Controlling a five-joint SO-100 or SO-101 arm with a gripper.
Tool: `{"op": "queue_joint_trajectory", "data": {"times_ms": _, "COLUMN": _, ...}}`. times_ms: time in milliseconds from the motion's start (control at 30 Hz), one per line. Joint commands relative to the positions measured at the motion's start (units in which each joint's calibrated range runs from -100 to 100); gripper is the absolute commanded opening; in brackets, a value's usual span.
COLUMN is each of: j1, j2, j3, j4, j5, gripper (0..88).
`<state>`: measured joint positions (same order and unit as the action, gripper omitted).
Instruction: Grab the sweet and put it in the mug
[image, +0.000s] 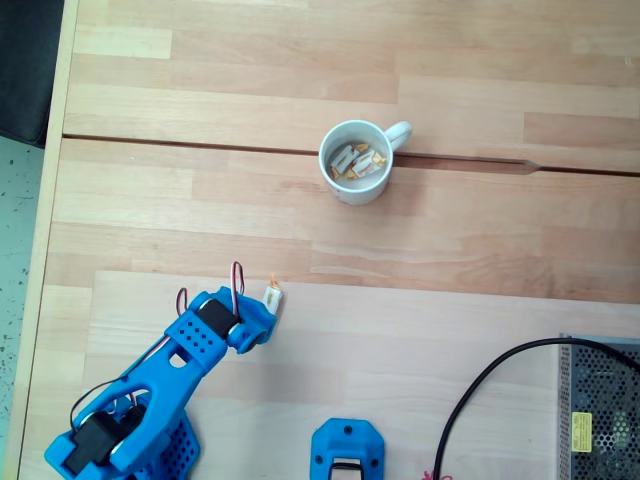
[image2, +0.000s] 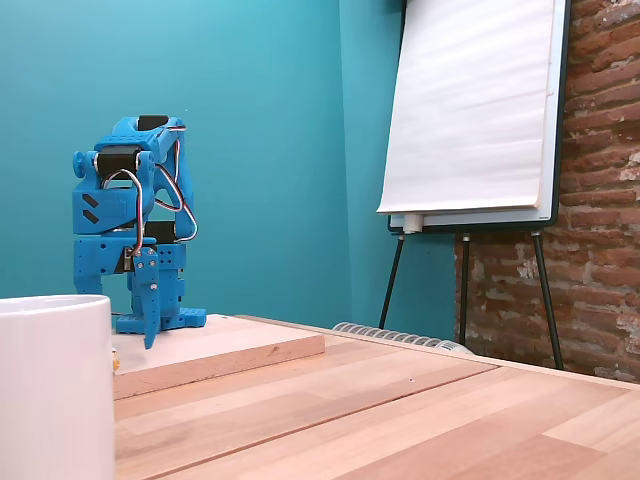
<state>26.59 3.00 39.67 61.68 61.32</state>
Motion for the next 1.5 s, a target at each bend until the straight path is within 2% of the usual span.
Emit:
{"op": "queue_joint_trajectory", "data": {"times_ms": 0, "j1": -0.2, "j2": -1.0, "j3": -2.5, "j4": -0.3, "j5": -0.1, "gripper": 23.1}}
{"op": "queue_joint_trajectory", "data": {"times_ms": 200, "j1": -0.2, "j2": -2.1, "j3": -3.8, "j4": 2.7, "j5": -0.1, "gripper": 27.2}}
{"op": "queue_joint_trajectory", "data": {"times_ms": 500, "j1": 0.4, "j2": -14.1, "j3": -6.0, "j4": 12.4, "j5": 0.4, "gripper": 27.3}}
{"op": "queue_joint_trajectory", "data": {"times_ms": 733, "j1": 0.9, "j2": -10.8, "j3": -6.9, "j4": 4.3, "j5": 0.4, "gripper": 27.3}}
{"op": "queue_joint_trajectory", "data": {"times_ms": 900, "j1": 4.1, "j2": -5.6, "j3": -7.1, "j4": -2.1, "j5": 0.5, "gripper": 27.3}}
{"op": "queue_joint_trajectory", "data": {"times_ms": 1167, "j1": 5.4, "j2": -0.2, "j3": -6.9, "j4": -3.5, "j5": 3.6, "gripper": 27.3}}
{"op": "queue_joint_trajectory", "data": {"times_ms": 1467, "j1": 5.0, "j2": 3.7, "j3": -7.0, "j4": -4.4, "j5": 4.3, "gripper": 27.3}}
